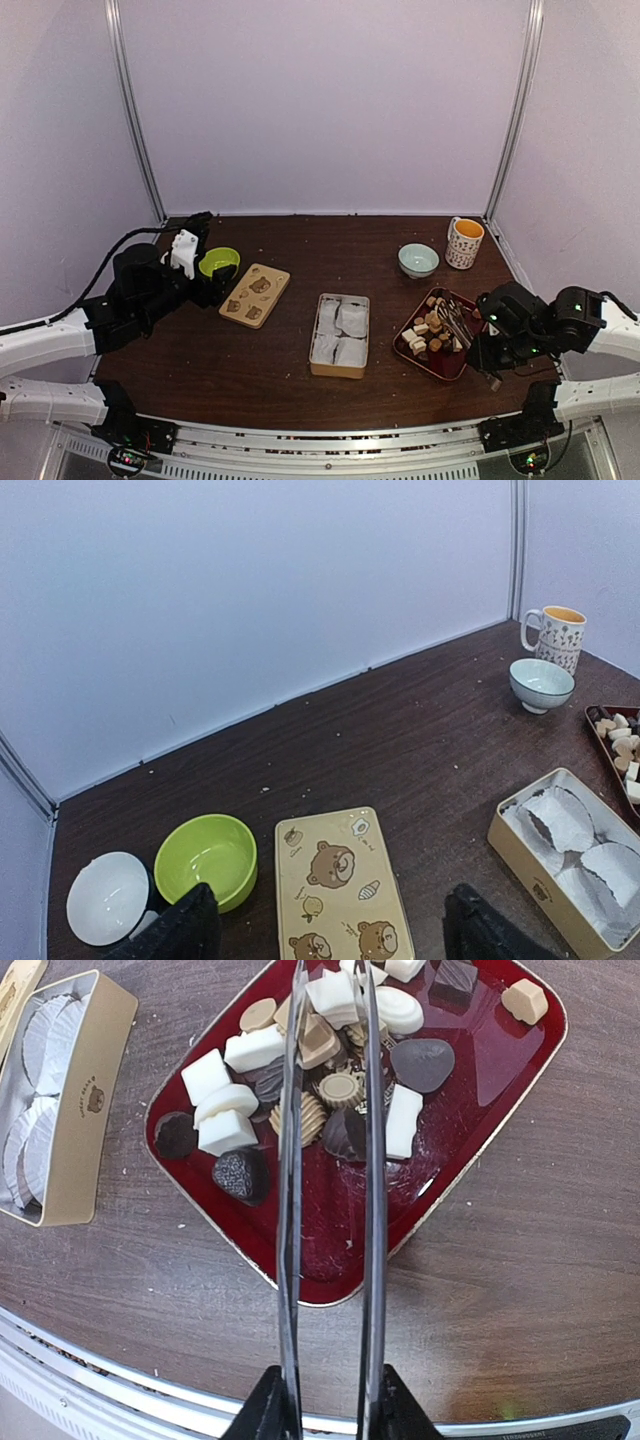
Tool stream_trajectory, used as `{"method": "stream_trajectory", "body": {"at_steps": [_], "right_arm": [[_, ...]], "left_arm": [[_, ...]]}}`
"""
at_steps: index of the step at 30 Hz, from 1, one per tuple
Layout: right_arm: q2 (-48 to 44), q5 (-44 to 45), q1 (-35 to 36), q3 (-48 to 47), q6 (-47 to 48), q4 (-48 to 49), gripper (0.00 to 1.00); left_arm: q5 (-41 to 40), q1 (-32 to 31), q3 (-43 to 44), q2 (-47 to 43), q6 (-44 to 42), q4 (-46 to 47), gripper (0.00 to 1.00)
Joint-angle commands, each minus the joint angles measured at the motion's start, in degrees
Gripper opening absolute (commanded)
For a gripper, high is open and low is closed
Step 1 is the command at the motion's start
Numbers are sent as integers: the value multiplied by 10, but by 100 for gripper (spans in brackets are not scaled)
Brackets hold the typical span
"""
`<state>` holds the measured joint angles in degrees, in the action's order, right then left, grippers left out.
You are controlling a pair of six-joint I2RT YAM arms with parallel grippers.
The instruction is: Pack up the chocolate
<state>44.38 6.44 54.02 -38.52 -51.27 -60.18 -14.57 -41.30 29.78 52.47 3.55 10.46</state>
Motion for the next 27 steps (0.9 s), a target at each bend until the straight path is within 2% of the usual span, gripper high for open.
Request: {"method": "stream_trajectory", "body": {"at_steps": [1,7,11,22,27], "right_arm": [[3,10,-1,9,-1,9,26],[3,15,-1,1,-1,6,25],[7,27,-1,-4,1,-3,32],[9,24,0,1,-1,3,26],[5,18,-1,-10,-2,-5,28]], "left_arm": [[-1,3,3,3,2,14,79],[0,2,4,2,3,14,79],[1,2,4,3,2,13,79],[3,2,5,7,3,12,79],[3,2,5,7,3,12,79]]}}
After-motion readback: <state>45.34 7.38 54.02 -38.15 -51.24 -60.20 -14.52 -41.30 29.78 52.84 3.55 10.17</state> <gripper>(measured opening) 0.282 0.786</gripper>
